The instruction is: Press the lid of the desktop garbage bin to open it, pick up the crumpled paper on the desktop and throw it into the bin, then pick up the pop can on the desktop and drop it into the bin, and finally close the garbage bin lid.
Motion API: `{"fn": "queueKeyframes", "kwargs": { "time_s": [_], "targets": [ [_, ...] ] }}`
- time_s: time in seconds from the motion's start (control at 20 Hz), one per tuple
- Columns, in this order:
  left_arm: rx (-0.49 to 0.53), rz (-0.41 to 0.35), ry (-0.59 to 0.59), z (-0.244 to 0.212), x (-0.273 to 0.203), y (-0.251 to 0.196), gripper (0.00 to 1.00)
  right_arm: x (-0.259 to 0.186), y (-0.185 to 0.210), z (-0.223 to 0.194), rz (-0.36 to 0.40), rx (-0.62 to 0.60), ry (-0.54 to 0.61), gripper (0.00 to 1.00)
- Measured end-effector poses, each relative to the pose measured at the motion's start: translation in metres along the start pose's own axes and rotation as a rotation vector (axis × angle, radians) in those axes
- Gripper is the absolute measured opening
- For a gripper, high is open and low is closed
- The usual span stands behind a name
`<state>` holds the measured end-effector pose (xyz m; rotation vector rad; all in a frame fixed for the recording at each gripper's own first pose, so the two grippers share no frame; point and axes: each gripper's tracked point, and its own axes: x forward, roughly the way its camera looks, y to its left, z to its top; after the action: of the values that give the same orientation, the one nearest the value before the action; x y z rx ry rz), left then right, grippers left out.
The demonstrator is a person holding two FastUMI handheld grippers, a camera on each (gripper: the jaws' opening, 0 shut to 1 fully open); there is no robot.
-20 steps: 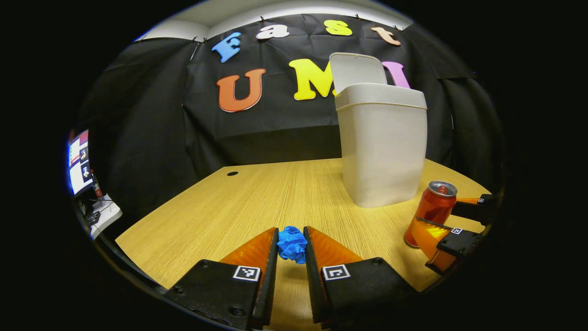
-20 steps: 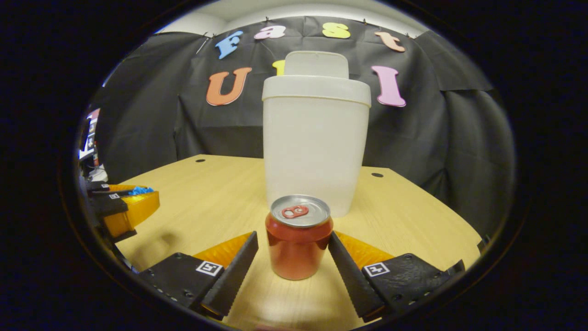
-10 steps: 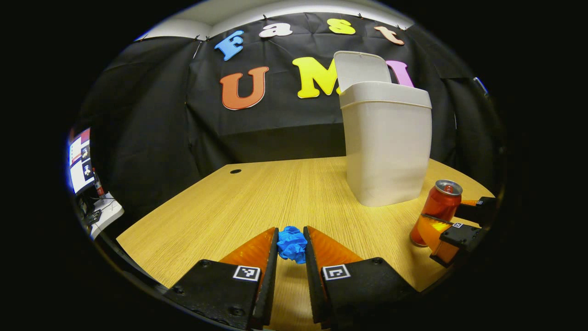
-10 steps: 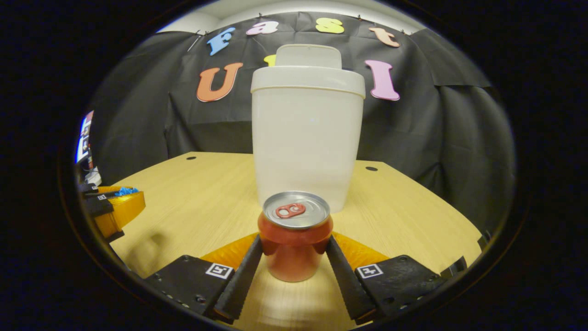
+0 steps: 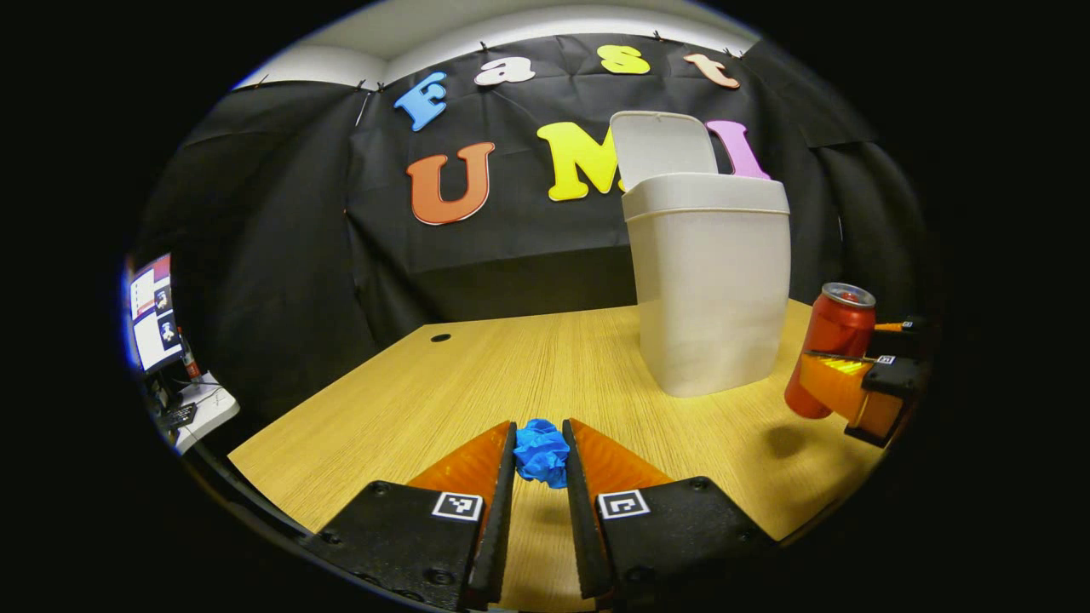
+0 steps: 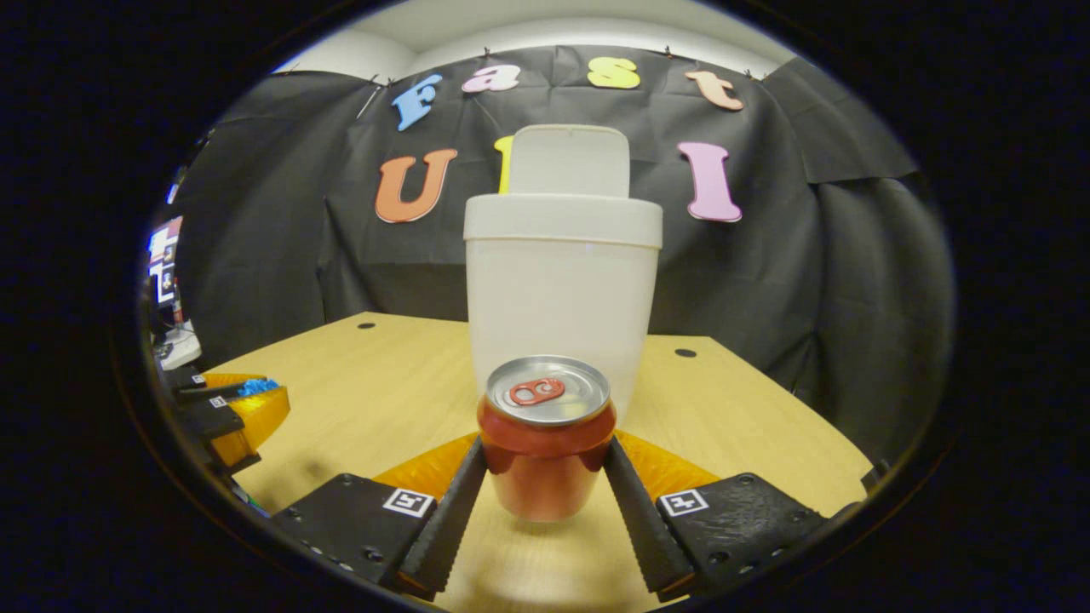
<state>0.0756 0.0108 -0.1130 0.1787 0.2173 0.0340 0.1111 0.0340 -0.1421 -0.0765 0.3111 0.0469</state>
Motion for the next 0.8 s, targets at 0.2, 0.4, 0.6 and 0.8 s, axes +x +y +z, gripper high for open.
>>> {"fn": "queueKeyframes", "kwargs": {
  "time_s": [0.2,0.4,0.6,0.8],
  "targets": [
    [-0.012,-0.008,-0.030,0.025,-0.015,-0.009,0.35,-0.027,-0.017,0.049,0.030,-0.023,-0.108,0.80],
    [-0.031,-0.004,-0.064,0.053,-0.032,-0.014,0.35,-0.051,-0.037,0.077,0.056,-0.049,-0.168,0.81],
    [-0.040,-0.016,-0.104,0.089,-0.045,-0.027,0.35,-0.074,-0.066,0.109,0.037,-0.054,-0.229,0.81],
    [0.001,-0.038,-0.106,0.115,-0.056,-0.046,0.35,-0.087,-0.093,0.137,-0.006,-0.036,-0.278,0.81]
  ]
}}
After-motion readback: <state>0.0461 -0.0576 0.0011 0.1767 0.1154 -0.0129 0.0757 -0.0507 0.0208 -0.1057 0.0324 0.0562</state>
